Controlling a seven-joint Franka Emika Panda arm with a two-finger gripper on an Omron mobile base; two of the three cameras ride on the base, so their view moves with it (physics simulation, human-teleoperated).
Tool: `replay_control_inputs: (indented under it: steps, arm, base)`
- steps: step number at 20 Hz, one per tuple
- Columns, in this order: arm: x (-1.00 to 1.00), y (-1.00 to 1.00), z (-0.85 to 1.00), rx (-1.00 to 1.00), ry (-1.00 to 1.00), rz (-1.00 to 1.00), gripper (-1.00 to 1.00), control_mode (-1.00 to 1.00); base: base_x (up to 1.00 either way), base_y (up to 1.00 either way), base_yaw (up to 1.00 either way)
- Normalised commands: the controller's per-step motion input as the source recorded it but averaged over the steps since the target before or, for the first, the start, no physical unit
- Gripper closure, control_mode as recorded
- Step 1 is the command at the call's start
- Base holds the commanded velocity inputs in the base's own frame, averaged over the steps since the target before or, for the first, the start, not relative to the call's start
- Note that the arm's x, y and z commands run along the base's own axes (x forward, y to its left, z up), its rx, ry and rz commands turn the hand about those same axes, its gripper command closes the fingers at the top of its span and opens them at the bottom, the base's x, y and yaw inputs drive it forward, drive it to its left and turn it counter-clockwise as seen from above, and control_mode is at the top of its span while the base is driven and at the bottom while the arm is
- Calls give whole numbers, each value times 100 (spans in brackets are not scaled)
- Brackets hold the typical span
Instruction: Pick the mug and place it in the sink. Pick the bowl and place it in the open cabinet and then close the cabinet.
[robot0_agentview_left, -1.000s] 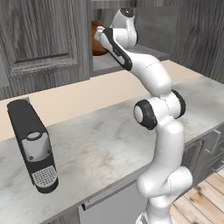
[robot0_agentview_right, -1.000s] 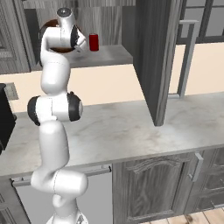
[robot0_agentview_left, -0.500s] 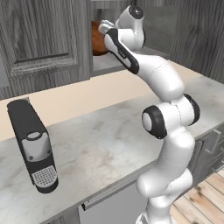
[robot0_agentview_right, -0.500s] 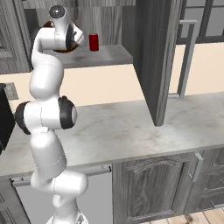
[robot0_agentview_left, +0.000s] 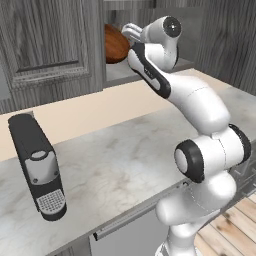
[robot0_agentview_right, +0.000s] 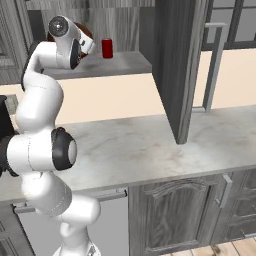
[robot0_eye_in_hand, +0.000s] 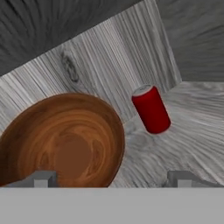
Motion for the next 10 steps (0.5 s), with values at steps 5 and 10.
replay_control_inputs:
  steps: [5,10]
  arm:
    - [-73,-29,43,0,4,0,-100,-100]
    - [-76,-25,53,0,14,0,-100,-100]
  base:
    - [0,0,0]
    - [0,0,0]
